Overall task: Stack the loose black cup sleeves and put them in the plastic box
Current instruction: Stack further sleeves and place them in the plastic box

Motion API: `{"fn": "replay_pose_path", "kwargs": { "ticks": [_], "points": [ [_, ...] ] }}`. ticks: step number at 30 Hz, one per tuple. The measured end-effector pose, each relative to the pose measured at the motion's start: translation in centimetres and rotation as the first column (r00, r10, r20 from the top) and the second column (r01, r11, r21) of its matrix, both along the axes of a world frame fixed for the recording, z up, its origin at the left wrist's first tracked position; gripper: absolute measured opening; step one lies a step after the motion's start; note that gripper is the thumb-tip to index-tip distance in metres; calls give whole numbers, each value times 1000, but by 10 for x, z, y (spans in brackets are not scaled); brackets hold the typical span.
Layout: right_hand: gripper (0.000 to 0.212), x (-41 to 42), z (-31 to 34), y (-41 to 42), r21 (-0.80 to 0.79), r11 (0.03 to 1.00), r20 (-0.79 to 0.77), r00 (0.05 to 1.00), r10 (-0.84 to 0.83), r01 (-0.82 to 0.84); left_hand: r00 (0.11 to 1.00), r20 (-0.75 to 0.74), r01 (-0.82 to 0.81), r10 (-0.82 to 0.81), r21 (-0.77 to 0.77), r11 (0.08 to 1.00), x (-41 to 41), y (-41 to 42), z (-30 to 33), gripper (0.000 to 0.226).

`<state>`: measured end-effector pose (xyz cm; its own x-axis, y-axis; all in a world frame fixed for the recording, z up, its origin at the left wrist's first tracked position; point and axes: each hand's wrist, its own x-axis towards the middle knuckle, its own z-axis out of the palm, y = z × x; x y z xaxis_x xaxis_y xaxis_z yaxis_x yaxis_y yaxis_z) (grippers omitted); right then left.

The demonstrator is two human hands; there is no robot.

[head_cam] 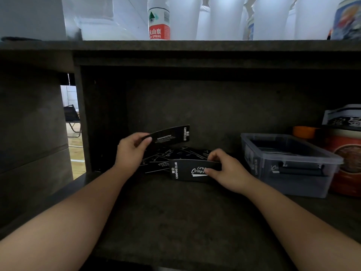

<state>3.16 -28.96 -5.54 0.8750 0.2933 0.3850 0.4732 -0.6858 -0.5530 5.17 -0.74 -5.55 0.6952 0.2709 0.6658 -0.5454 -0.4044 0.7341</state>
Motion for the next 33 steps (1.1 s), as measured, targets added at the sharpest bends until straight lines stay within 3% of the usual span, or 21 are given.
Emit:
{"fn": "replay_pose_path", "kwargs": {
  "ticks": [2,4,6,8,11,13,14,16,17,19,22,25,30,33],
  "points": [
    [65,-2,1,0,53,999,-48,999,12,-10,967,-148,201,-208,-58,978,0,-5,-2,18],
    [88,-3,0,0,97,995,-72,997,32,-25,880,-329,352,-344,-37,935,-5,-12,-4,20],
    [89,-3,-1,-1,88,995,-51,998,42,-37,780,-482,470,-399,30,882,-12,-21,-4,23],
    [66,-1,-2,-2,31,997,0,998,66,-66,739,-553,524,-384,115,844,-17,-29,-1,32],
    [24,1,-3,-1,-30,993,48,992,113,-111,844,-443,395,-302,132,909,-18,-29,6,43],
    [17,1,-3,-1,-20,993,37,993,116,-115,955,-285,132,-80,166,977,-6,-10,4,33],
    [15,2,-3,-1,-17,994,35,993,112,-111,966,-240,-32,91,239,971,2,6,1,29],
    [14,2,-3,-1,-16,994,30,994,104,-104,876,-283,-252,391,422,871,13,35,-9,45],
    [14,3,-3,-1,-13,995,29,994,103,-103,802,-347,-279,486,502,819,14,43,-13,58],
    [13,2,-4,-1,-10,995,22,995,102,-102,689,-454,-213,565,619,756,13,42,-18,75],
    [14,2,-4,-2,-9,995,11,995,99,-99,646,-488,-10,587,764,646,14,25,-19,83],
    [13,2,-4,-1,-5,995,0,995,103,-103,615,-475,67,629,827,558,12,14,-13,88],
    [13,1,-4,-1,-6,996,3,996,90,-90,727,-377,42,574,858,512,2,-5,-4,83],
    [14,1,-4,0,-3,995,11,995,96,-96,815,-280,52,507,907,418,-10,-23,2,65]
  ]
}}
